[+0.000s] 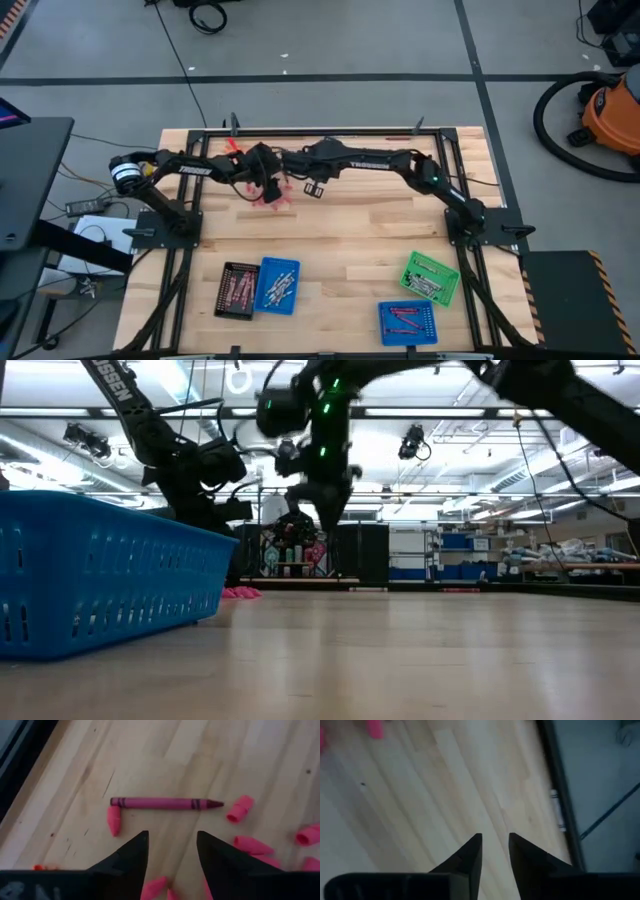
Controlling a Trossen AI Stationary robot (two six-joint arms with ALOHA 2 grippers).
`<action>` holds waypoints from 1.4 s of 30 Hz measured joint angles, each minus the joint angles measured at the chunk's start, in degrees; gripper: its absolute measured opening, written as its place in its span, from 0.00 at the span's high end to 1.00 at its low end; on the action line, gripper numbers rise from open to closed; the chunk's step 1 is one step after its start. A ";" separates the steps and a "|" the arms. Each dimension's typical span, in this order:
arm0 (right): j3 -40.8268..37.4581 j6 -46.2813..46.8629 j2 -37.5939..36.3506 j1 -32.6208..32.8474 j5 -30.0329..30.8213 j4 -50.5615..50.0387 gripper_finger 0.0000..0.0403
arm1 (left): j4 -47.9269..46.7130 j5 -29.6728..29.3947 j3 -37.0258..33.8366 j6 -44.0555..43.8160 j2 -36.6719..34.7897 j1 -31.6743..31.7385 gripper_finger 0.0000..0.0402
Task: Sort crayons
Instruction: Put the red crayon into the right blue bin
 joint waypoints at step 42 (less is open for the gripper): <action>-79.85 -12.29 -43.21 7.28 -12.22 86.03 0.72 | 7.36 -12.01 -0.09 23.29 -2.47 -9.33 0.52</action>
